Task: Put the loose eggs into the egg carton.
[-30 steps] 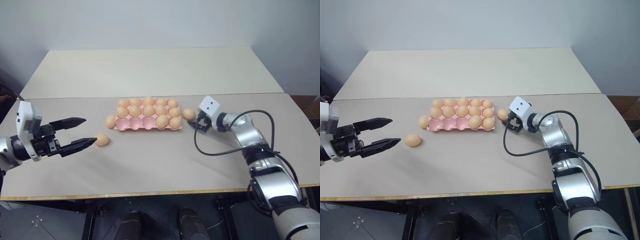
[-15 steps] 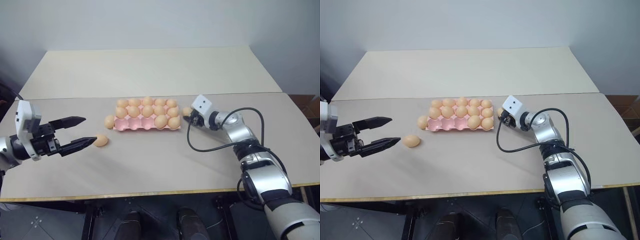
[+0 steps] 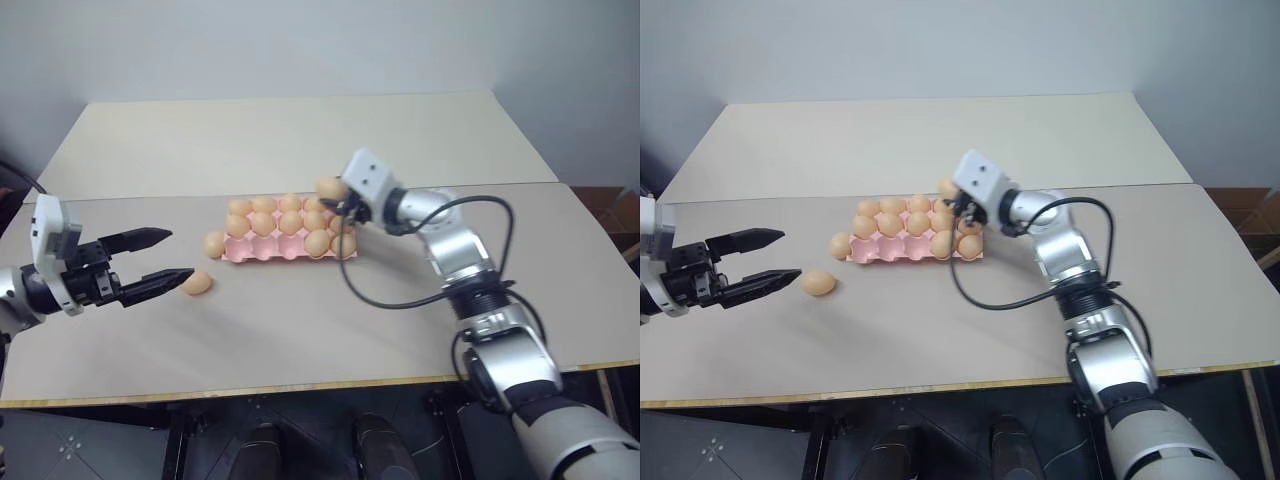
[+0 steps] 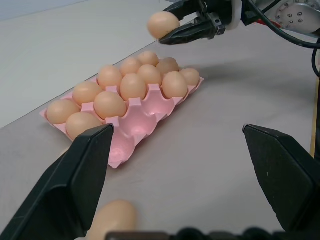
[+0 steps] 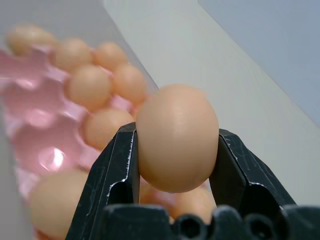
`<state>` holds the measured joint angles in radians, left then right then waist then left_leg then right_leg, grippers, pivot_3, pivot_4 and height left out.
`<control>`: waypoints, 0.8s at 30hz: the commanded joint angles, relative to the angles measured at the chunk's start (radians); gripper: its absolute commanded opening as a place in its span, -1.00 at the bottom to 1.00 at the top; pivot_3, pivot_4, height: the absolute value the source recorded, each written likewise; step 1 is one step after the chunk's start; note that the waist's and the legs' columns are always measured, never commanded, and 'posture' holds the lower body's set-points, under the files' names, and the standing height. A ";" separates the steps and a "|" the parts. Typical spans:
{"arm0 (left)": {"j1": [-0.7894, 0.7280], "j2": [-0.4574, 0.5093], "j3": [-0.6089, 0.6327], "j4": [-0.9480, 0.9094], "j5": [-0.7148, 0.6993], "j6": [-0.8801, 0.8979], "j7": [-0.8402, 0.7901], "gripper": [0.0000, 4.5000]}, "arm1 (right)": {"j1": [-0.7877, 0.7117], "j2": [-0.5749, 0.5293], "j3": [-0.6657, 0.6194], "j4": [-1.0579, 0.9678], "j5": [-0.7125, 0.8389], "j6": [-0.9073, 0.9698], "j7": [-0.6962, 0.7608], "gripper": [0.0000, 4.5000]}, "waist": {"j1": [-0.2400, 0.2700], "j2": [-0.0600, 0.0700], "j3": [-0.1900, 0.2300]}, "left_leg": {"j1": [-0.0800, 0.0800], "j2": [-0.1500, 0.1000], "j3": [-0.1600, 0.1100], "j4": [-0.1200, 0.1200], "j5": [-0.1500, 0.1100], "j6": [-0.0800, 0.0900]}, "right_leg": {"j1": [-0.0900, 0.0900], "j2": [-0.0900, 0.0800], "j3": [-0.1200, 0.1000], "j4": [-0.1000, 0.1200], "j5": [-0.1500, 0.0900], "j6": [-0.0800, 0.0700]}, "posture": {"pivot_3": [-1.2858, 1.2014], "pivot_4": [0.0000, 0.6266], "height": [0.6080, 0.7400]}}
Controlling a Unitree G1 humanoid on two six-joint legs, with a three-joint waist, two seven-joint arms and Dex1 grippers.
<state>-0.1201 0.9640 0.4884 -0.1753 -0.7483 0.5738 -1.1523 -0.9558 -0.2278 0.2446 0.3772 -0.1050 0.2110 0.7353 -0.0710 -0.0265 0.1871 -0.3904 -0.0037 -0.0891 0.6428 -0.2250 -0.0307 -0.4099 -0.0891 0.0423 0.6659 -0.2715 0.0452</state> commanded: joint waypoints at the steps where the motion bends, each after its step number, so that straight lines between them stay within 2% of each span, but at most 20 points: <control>1: -0.005 0.012 0.017 -0.006 -0.005 -0.005 -0.006 1.00 | 0.005 0.022 0.052 -0.049 -0.028 0.002 -0.008 -0.20 | 0.004 0.000 0.000 | 0.000 0.000 0.000 0.000 0.000 0.000 | 0.000 0.000 0.000 0.000 0.000 0.000 | 0.03 -0.52 1.00; 8: 0.021 0.022 0.045 -0.023 -0.011 0.003 -0.005 1.00 | 0.048 0.035 0.132 -0.071 -0.054 0.036 0.034 -0.20 | 0.003 0.000 0.000 | -0.001 0.000 0.000 0.000 0.000 -0.001 | -0.002 0.000 0.000 0.000 0.000 0.000 | 0.03 -0.52 1.00; 11: 0.033 0.024 0.052 -0.034 -0.014 0.006 -0.004 1.00 | 0.062 0.033 0.138 -0.084 -0.051 0.052 0.044 0.20 | 0.002 0.000 0.000 | -0.001 0.000 0.000 0.000 0.000 -0.001 | -0.002 0.000 0.000 0.000 0.000 0.000 | 0.03 -0.52 1.00; 16: 0.031 0.024 0.049 -0.038 -0.016 0.008 -0.002 1.00 | 0.041 0.053 0.109 -0.099 -0.046 0.068 0.003 0.99 | 0.000 0.000 0.000 | -0.001 0.001 0.001 0.000 0.000 -0.001 | -0.003 0.001 0.001 0.001 0.000 -0.001 | 0.03 -0.52 1.00; 21: 0.014 0.023 0.033 -0.032 -0.013 0.005 -0.001 1.00 | 0.039 0.033 0.069 -0.211 -0.014 0.121 0.008 0.99 | 0.001 0.000 0.000 | -0.003 0.000 0.001 0.000 0.000 -0.001 | -0.006 0.000 0.001 0.001 0.000 -0.001 | 0.03 -0.52 1.00; 24: -0.001 0.021 0.023 -0.024 -0.009 0.002 -0.003 1.00 | 0.055 -0.013 0.026 -0.322 0.030 0.177 0.046 0.99 | 0.002 0.000 0.000 | -0.010 0.000 0.001 0.001 0.001 -0.002 | -0.013 0.000 0.001 0.007 0.001 -0.001 | 0.03 -0.52 1.00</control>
<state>-0.1048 0.9700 0.4987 -0.1843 -0.7486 0.5851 -1.1512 -0.8898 -0.2184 0.3259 0.1535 -0.1203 0.3566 0.7610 -0.0691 -0.0267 0.1869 -0.4006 -0.0034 -0.0883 0.6440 -0.2245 -0.0327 -0.4229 -0.0890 0.0430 0.6742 -0.2710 0.0443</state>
